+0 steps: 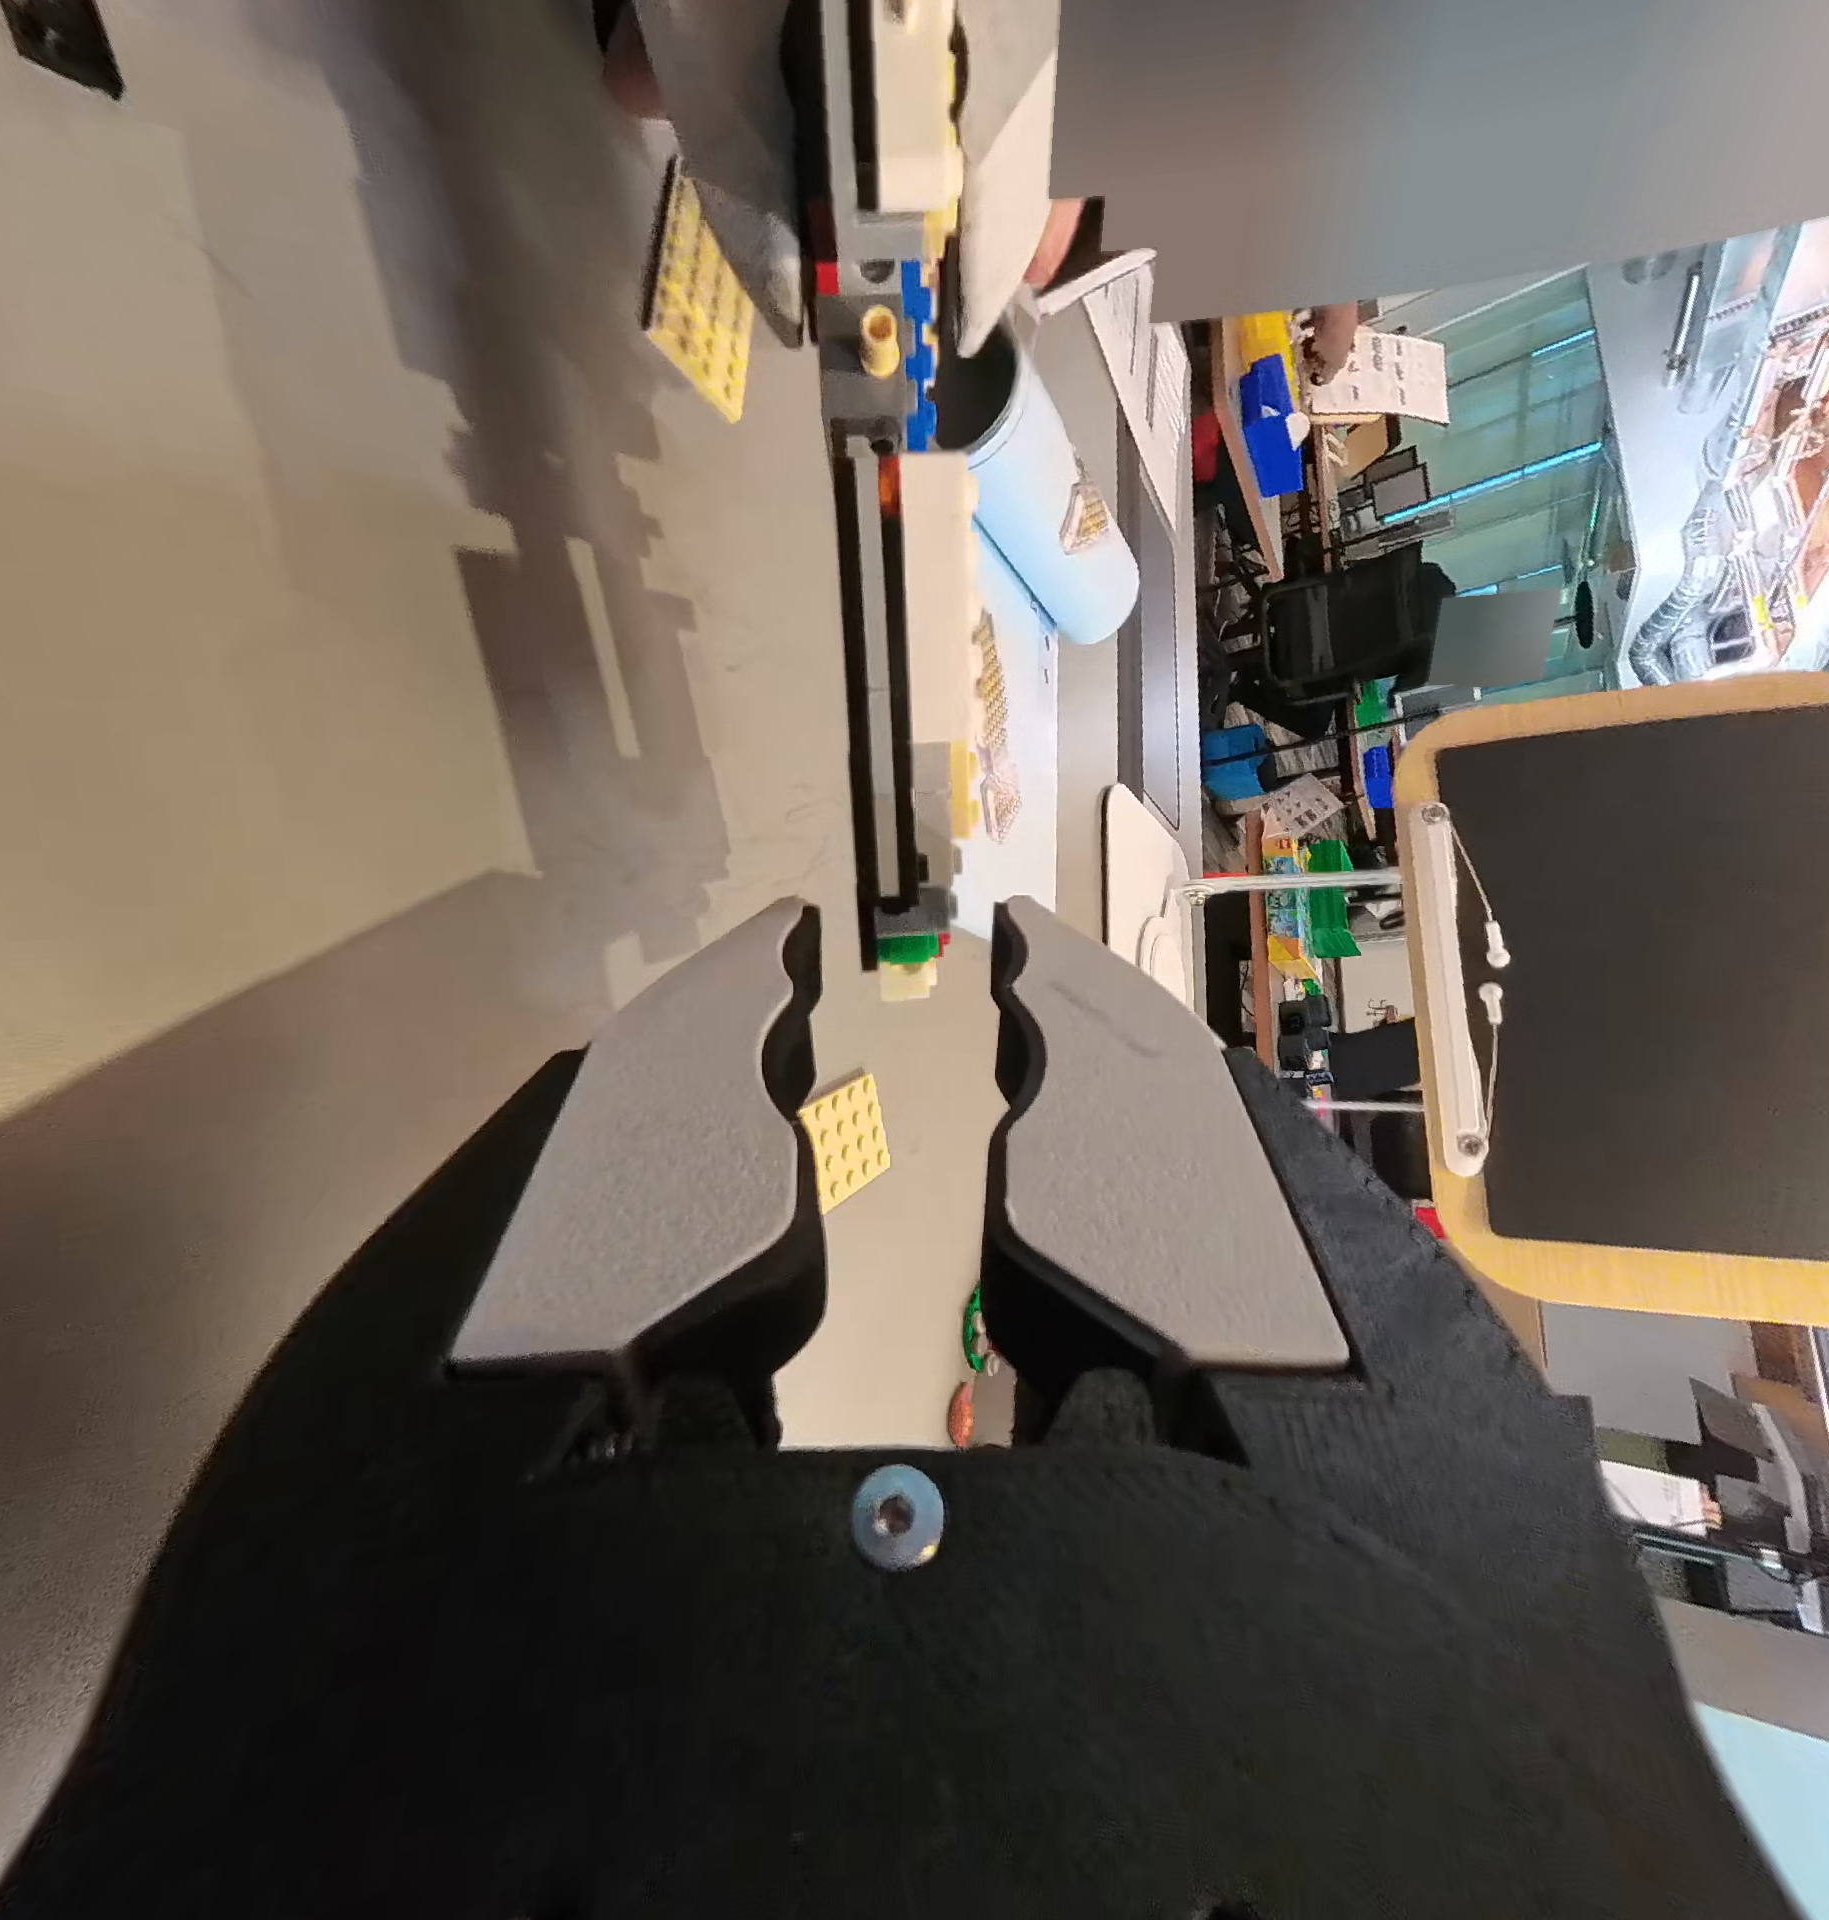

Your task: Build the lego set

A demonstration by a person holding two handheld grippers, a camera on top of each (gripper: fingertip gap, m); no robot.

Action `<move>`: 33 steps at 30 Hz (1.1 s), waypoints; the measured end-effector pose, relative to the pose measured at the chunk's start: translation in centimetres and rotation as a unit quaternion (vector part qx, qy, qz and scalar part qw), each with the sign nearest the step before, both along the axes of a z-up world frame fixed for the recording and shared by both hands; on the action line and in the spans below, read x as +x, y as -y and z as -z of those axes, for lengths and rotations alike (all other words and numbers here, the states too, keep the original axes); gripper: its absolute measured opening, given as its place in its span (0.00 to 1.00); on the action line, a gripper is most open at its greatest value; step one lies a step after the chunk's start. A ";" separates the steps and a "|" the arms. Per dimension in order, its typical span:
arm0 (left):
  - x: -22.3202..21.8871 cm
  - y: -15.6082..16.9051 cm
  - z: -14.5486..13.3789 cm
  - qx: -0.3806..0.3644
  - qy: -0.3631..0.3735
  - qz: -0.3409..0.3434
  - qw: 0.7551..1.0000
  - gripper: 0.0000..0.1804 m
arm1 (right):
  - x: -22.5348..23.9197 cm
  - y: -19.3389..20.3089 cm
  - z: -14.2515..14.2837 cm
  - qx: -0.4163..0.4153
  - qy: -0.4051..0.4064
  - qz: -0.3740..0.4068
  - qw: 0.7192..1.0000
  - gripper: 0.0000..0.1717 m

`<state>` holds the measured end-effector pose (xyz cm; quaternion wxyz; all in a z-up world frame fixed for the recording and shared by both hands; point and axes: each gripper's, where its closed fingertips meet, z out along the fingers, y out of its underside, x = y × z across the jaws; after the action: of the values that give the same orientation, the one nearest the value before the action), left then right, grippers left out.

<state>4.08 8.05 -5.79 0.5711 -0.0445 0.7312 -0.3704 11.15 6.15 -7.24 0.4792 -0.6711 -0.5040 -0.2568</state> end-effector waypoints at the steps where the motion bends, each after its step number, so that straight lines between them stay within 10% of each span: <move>1: 0.0 0.0 -0.1 -0.003 0.002 0.000 1.000 0.12 | 0.2 0.0 -0.1 0.004 -0.008 0.002 1.000 0.19; 33: -5.1 3.6 -6.7 -0.085 0.023 0.133 0.987 0.12 | -6.5 5.0 -7.5 0.115 -0.195 -0.190 0.955 0.24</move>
<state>-1.02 4.41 0.93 0.5275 0.0131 0.6829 -0.5052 4.69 1.18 0.22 0.6825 -0.5399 -0.4859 -0.0811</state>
